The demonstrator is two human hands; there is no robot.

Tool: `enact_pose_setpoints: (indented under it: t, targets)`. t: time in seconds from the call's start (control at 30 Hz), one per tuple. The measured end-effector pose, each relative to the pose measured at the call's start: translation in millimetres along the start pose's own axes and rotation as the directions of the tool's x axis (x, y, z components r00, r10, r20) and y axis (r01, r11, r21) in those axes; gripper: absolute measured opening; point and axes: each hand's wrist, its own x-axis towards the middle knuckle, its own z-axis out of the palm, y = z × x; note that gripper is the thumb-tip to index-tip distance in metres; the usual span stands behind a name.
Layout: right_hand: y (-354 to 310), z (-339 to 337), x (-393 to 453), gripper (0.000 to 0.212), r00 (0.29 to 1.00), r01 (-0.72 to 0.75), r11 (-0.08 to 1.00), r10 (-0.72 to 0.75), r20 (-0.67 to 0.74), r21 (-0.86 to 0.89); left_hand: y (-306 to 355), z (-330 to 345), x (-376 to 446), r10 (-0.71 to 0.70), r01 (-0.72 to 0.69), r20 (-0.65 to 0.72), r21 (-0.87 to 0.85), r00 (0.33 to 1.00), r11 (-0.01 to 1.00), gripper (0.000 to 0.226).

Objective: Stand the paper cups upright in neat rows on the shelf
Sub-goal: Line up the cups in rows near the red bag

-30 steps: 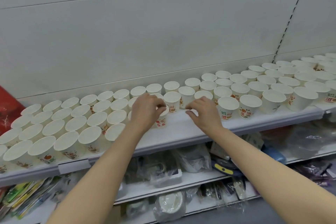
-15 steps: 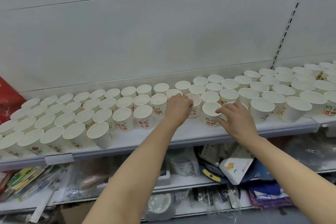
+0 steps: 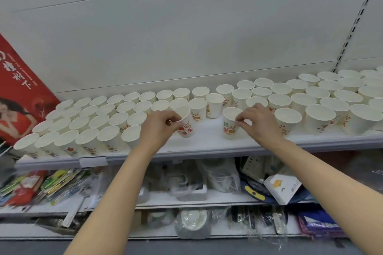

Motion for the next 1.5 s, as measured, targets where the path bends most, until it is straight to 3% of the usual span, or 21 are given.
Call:
enact_pose_setpoints:
  t: [0.27, 0.73, 0.87, 1.07, 1.2, 1.3, 1.4, 1.5]
  targets:
    - [-50.0, 44.9, 25.5, 0.008, 0.999, -0.03, 0.999, 0.03, 0.017, 0.036, -52.7, -30.0, -20.4, -0.078, 0.076, 0.03, 0.053, 0.997, 0.996, 0.005]
    - [-80.1, 73.6, 35.2, 0.01, 0.993, -0.076, 0.994, 0.082, 0.08, -0.084, -78.0, -31.3, -26.7, -0.045, 0.031, 0.077, 0.175, 0.996, 0.984, 0.008]
    - [-84.0, 74.9, 32.7, 0.019, 0.996, -0.084, 0.995, 0.085, 0.012, -0.061, -82.4, -29.8, -25.9, 0.001, -0.018, 0.074, 0.229, 0.997, 0.973, 0.01]
    - [-59.6, 63.3, 18.8, 0.012, 0.989, -0.103, 0.988, 0.09, -0.114, -0.112, -95.2, -25.5, -25.0, 0.051, -0.058, 0.032, 0.271, 0.998, 0.961, 0.008]
    - [-32.6, 51.4, 17.7, 0.011, 0.982, -0.165, 0.972, 0.146, -0.118, -0.165, -95.9, -21.7, -22.7, 0.066, -0.078, 0.05, 0.304, 0.997, 0.949, 0.01]
    - [-19.1, 46.8, 26.1, 0.011, 0.983, -0.166, 0.968, 0.146, -0.115, -0.187, -91.2, -20.8, -21.5, 0.065, -0.083, 0.069, 0.294, 0.995, 0.952, 0.023]
    - [-2.9, 46.2, 35.9, 0.012, 0.986, -0.145, 0.971, 0.124, -0.115, -0.189, -76.7, -24.2, -14.5, 0.05, -0.05, 0.005, 0.244, 0.999, 0.969, 0.035]
    - [22.5, 44.1, 47.8, 0.014, 0.99, -0.115, 0.972, 0.095, -0.106, -0.203, -48.4, -20.3, 8.4, 0.07, -0.05, -0.096, 0.202, 0.993, 0.978, 0.024]
